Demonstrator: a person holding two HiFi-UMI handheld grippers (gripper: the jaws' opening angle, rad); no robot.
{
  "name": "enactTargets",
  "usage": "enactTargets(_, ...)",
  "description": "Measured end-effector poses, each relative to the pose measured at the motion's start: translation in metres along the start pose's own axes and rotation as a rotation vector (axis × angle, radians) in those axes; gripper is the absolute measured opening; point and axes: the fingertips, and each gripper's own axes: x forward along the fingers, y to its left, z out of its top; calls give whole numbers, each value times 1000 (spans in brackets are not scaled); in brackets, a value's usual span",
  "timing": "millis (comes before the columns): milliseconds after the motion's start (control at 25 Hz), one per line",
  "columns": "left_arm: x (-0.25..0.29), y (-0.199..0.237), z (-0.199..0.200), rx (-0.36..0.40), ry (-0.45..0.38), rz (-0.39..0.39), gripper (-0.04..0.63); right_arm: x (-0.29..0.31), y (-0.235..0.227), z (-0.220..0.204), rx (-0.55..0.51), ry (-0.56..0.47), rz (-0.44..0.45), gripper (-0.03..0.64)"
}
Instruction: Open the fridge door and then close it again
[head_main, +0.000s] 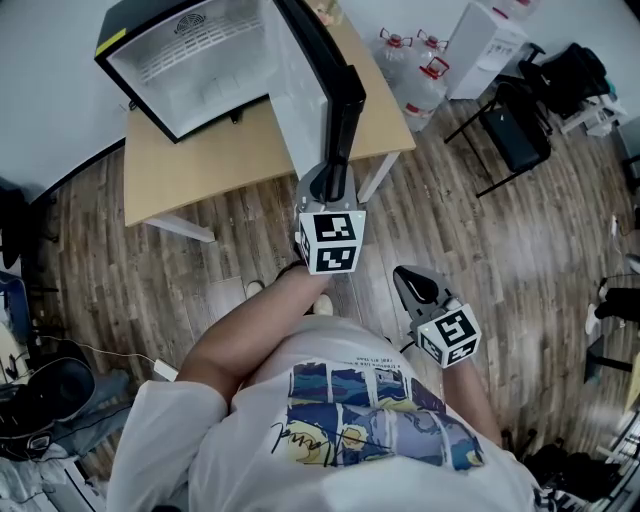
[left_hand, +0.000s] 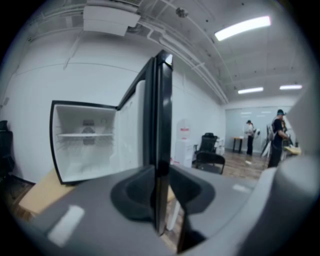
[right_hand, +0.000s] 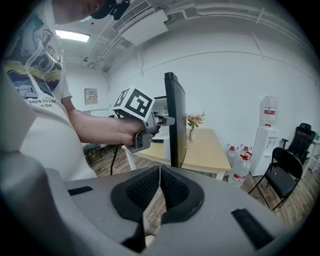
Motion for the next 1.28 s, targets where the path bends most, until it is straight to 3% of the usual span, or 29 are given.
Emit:
enactTargets(680, 16, -21, 4, 2, 3, -40, 86, -14, -12, -4, 10, -4, -48, 17)
enactTargets(1280, 18, -24, 4, 14, 6, -49, 83, -7, -18, -3, 18, -9, -38, 16)
